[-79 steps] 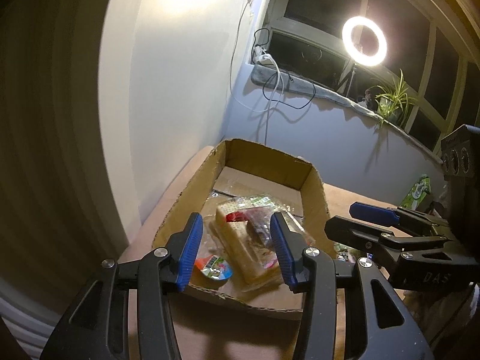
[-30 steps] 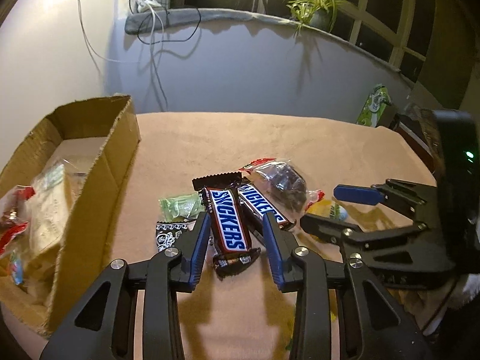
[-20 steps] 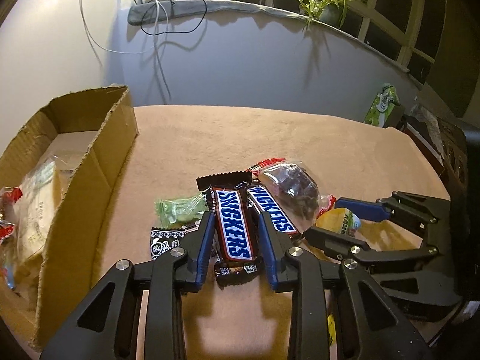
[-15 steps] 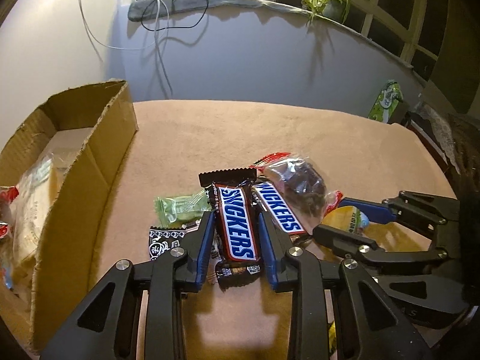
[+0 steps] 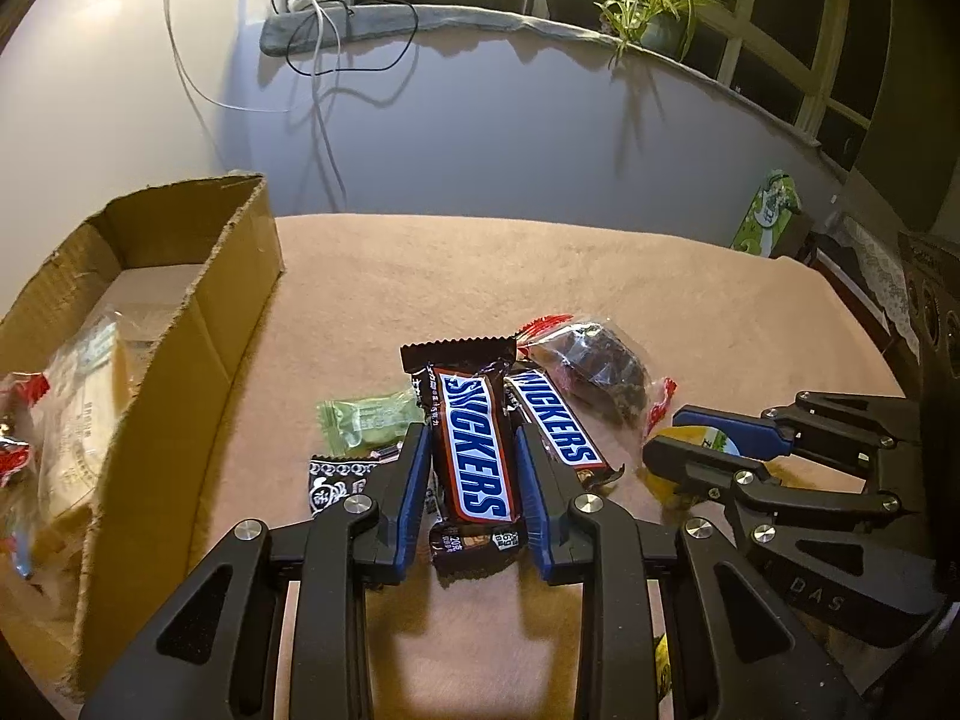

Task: Organize snacks
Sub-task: 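Close the left gripper on a Snickers bar while the right gripper approaches the yellow pouch, then lift the Snickers bar with the left gripper while the right gripper grasps the yellow pouch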

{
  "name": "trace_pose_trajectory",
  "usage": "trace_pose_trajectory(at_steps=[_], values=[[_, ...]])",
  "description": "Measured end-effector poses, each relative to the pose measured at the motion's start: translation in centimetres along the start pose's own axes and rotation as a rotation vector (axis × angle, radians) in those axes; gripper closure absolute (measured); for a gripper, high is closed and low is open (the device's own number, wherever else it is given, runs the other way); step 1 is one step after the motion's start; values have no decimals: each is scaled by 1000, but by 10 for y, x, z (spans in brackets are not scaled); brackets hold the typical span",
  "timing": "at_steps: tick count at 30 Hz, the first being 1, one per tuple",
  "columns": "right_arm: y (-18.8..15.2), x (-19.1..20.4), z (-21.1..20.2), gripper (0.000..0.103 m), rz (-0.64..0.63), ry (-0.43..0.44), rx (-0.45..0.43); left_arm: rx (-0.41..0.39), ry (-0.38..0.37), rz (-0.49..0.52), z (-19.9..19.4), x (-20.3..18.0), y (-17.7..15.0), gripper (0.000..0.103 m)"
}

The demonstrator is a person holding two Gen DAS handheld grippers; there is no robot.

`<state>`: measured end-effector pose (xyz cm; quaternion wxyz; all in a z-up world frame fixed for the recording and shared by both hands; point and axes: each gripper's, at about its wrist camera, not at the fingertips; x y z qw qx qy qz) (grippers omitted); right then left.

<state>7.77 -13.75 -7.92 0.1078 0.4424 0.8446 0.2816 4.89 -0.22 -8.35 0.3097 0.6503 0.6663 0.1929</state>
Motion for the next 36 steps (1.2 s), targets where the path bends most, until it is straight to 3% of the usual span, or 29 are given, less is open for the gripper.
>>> trace_pose_trajectory(at_steps=[7,9,10,13,15,17,19,25,27,36], values=[[-3,0,-13,82,6,4,-34,-35,-8,-3,-13,5,0,76],[-4,-1,-16,96,6,13,-39,-42,-6,-6,-15,6,0,76],[-4,-4,-17,96,25,27,-43,-42,-10,-8,-15,7,-1,76],[-5,-3,-15,95,15,56,-28,-41,-14,-5,-16,8,-1,76],[-6,-2,-14,88,-4,28,-23,-39,-16,-6,-16,8,-2,76],[-8,0,-11,67,-24,1,-1,-38,-16,-5,-16,9,-2,76],[-10,2,-5,63,-31,-2,24,-41,-19,-5,-17,9,-2,76],[-17,5,-5,64,-54,-18,46,-49,-20,-1,-19,8,-2,76],[-19,2,-8,74,-43,-25,42,-51,-19,2,-20,8,-2,76],[-13,2,-28,79,-28,-40,-12,-82,-22,-8,-35,14,-3,76]])
Point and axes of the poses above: each gripper's, at about its wrist camera, not at the fingertips, and z roughly the way its jaws point, x to its left, y to its top, and after that the axes turned 1 degree about -y, right-handed
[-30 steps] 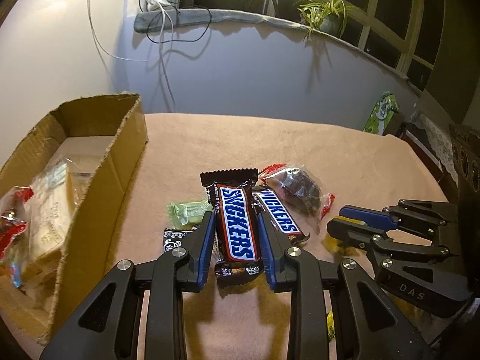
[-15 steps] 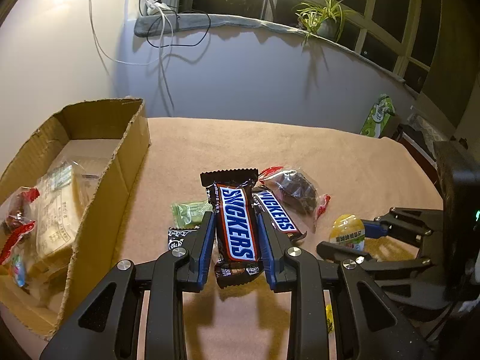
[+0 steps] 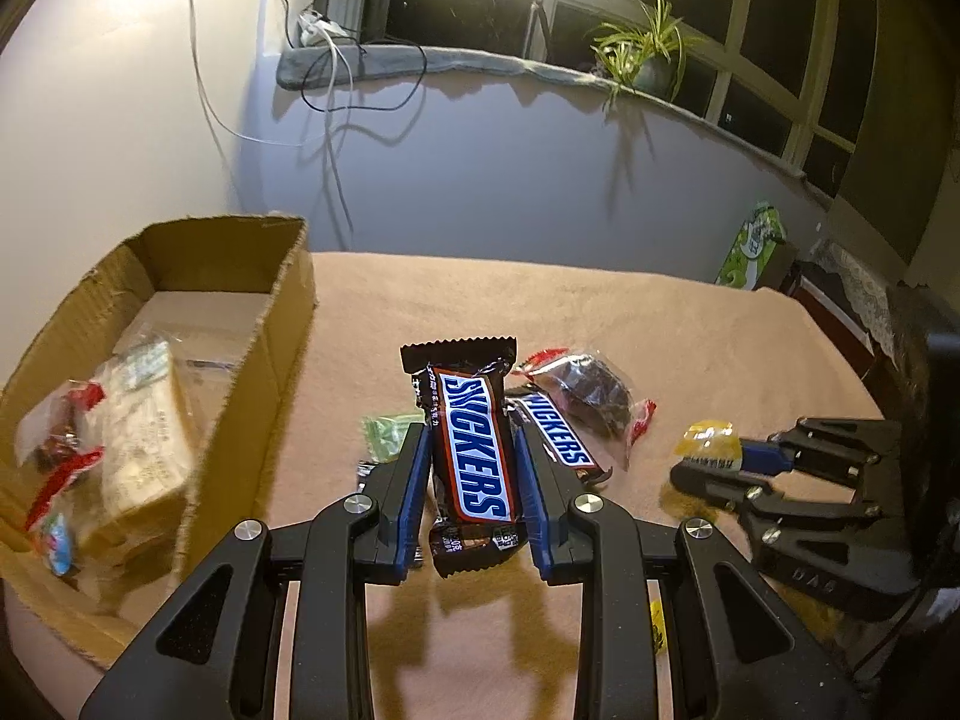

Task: Organize snacks
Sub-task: 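Lift the Snickers bar with the left gripper while the right gripper grasps the yellow pouch, then carry the Snickers bar and yellow pouch into the box and open both grippers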

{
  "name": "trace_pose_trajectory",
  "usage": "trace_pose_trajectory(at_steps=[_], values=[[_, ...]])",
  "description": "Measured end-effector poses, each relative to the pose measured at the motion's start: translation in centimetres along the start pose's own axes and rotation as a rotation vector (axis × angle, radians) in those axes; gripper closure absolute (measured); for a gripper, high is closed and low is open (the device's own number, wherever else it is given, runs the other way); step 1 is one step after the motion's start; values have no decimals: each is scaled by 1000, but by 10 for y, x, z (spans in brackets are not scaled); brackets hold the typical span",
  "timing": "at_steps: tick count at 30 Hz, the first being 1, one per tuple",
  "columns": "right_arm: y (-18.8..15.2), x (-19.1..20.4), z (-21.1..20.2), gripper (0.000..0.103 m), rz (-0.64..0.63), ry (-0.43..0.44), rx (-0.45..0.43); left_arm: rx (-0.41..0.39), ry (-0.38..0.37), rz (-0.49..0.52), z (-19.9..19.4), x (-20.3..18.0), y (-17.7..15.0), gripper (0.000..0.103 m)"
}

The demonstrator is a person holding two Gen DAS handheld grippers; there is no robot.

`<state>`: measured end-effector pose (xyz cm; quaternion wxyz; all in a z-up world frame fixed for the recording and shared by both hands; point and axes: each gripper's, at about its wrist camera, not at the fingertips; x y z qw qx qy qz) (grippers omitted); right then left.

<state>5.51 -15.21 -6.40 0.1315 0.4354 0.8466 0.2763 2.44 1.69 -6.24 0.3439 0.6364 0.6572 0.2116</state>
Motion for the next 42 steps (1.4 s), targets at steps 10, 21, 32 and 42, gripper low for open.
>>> trace_pose_trajectory(at_steps=[10,21,32,42], values=[[44,27,-19,80,7,71,-99,-73,14,-62,-32,35,4,76],[89,84,-6,80,-9,182,-140,-154,75,-149,-65,89,6,76],[122,132,17,80,-27,249,-148,-193,133,-231,-84,135,-1,76],[146,166,49,80,-55,290,-128,-197,161,-264,-90,158,-4,76]])
Point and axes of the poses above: each gripper's, at about its wrist camera, not at the fingertips, and z roughly the way its jaws point, x to its left, y to its top, and after that the axes turned 1 degree about -y, right-handed
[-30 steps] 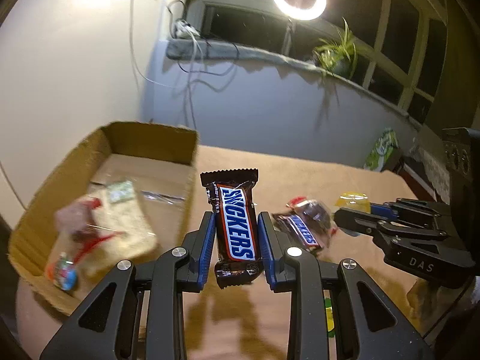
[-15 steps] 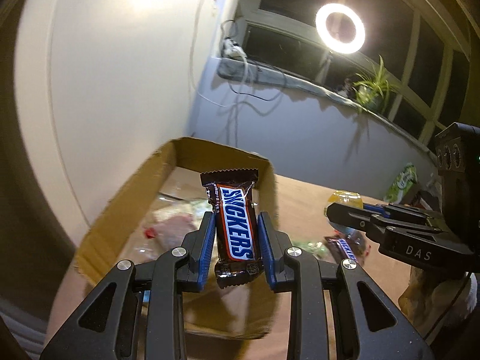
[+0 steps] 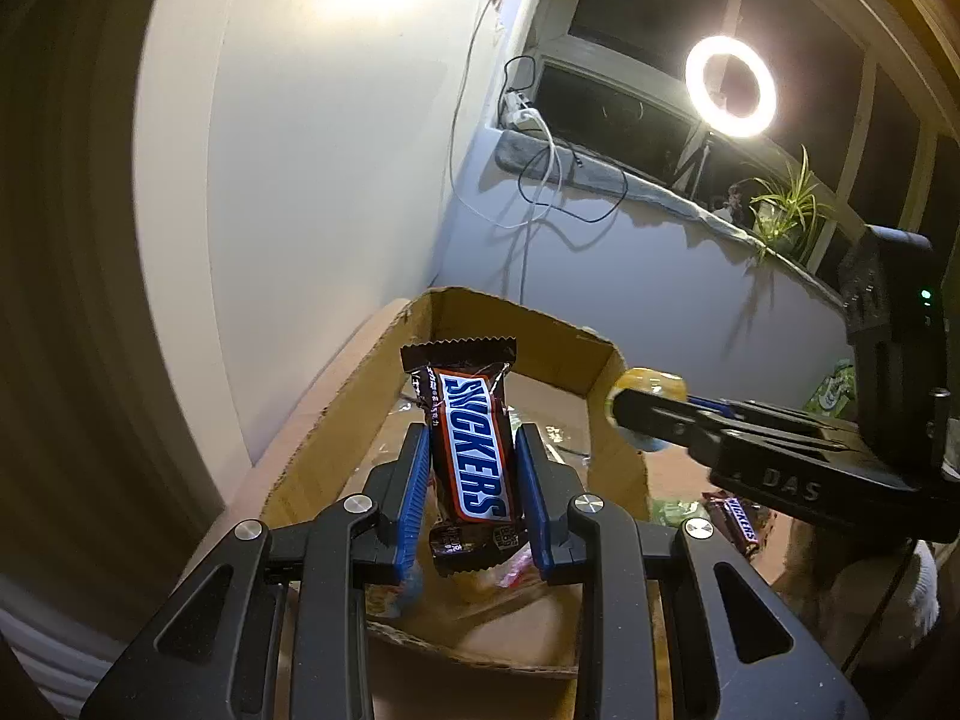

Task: Organize snacks
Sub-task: 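Carry the Snickers bar and yellow pouch into the box and open both grippers, then withdraw both grippers from the box back toward the snack pile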

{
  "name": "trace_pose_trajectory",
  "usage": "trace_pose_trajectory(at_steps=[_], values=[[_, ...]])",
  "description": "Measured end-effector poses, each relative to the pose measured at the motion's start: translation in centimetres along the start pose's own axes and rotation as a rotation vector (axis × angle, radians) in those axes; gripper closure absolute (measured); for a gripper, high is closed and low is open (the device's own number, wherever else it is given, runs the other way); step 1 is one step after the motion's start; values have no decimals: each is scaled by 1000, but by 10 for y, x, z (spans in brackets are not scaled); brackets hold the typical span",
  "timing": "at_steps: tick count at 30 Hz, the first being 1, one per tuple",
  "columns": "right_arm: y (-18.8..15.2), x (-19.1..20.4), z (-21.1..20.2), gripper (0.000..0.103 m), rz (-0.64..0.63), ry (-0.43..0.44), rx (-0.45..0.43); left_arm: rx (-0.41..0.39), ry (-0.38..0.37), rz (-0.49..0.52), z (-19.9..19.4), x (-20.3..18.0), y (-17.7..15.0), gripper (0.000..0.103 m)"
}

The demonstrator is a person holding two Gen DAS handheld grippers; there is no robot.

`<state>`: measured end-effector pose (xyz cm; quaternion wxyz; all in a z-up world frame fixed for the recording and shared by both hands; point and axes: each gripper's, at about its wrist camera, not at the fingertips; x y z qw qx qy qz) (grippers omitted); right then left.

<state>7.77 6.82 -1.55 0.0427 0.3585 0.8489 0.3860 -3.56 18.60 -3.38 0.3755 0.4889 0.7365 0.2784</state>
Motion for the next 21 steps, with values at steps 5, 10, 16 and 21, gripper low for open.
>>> trace_pose_trajectory(at_steps=[5,10,16,21], values=[[2,2,18,80,-5,2,23,8,10,-9,3,6,0,76],[2,-1,24,78,-2,7,24,17,12,-7,4,8,0,75],[2,-5,15,29,20,-7,-17,-1,19,-8,1,9,1,57],[4,-8,9,23,31,-16,-23,-3,17,-11,0,11,1,57]])
Point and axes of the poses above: each gripper's, at about its wrist camera, not at the fingertips, and z roughly the way its jaws point, x to its left, y to its top, and after that the axes turned 1 degree about -y, right-handed
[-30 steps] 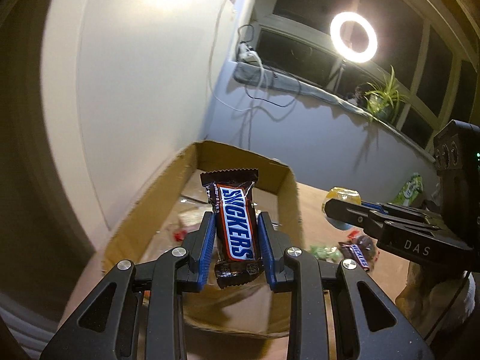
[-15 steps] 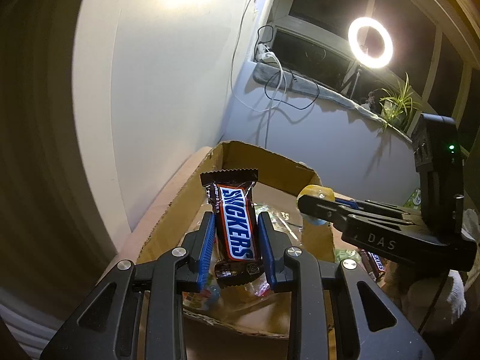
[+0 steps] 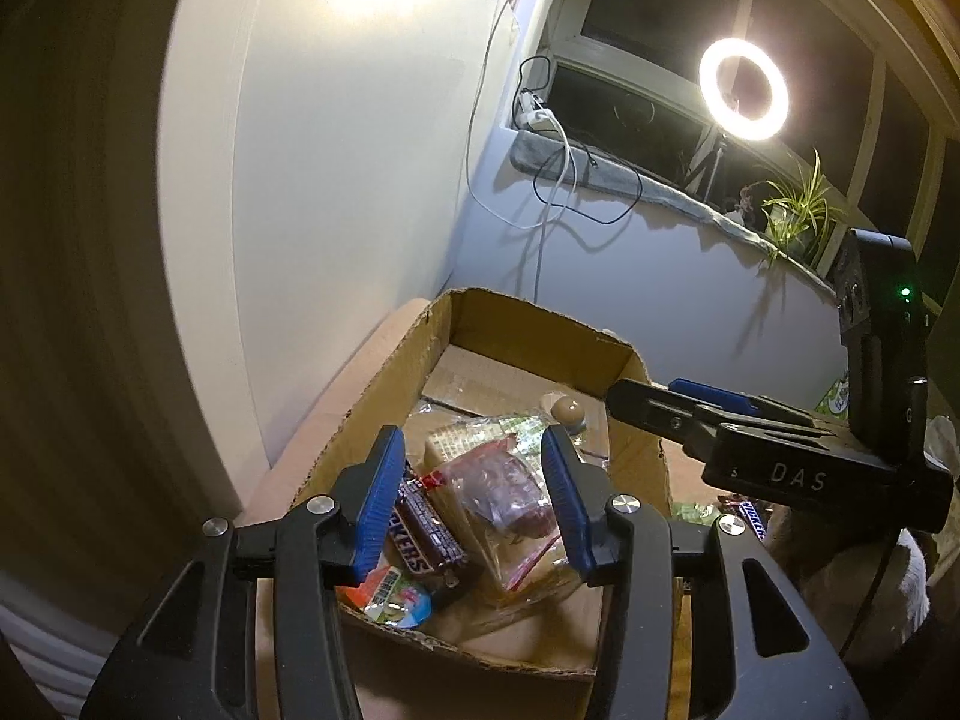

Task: Organize snacks
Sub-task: 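Withdraw both grippers from the box back toward the snack pile, then move the left gripper to a second Snickers bar while the right gripper approaches the clear candy bag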

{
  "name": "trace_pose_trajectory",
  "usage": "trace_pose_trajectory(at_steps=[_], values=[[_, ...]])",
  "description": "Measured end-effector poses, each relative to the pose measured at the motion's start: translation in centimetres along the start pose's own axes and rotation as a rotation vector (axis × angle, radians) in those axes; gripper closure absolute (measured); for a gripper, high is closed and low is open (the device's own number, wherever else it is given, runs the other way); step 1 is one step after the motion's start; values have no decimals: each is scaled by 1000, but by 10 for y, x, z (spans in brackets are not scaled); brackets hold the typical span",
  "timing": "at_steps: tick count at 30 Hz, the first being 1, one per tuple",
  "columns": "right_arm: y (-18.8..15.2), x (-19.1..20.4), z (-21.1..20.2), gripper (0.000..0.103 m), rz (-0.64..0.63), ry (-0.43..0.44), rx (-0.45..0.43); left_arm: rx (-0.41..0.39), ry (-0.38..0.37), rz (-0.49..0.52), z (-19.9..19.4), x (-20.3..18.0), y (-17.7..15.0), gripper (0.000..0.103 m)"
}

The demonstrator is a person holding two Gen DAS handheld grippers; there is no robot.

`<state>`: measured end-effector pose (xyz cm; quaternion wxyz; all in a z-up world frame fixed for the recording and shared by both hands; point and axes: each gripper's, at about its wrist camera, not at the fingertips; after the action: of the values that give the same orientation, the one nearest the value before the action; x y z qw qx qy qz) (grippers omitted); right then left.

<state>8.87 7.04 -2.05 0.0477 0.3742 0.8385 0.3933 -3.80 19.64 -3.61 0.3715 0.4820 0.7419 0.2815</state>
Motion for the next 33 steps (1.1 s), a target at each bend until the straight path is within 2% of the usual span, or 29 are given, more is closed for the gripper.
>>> trace_pose_trajectory(at_steps=[10,18,25,33], values=[[-7,-8,-15,23,1,-20,1,-1,-27,21,-2,-13,1,57],[-22,-49,-49,23,56,-25,-22,12,-58,58,1,-34,-3,57],[-41,-83,-79,22,37,-124,-11,34,-98,115,4,-64,-10,57],[-60,-110,-89,22,34,-186,41,65,-136,188,8,-101,-23,57]])
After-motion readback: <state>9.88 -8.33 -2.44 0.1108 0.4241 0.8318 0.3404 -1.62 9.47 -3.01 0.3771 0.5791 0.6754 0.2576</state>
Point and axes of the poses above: each gripper's, at about its wrist camera, not at the fingertips, and z roughly the way its jaws point, x to its left, y to its top, and after that the axes turned 1 degree about -y, right-handed
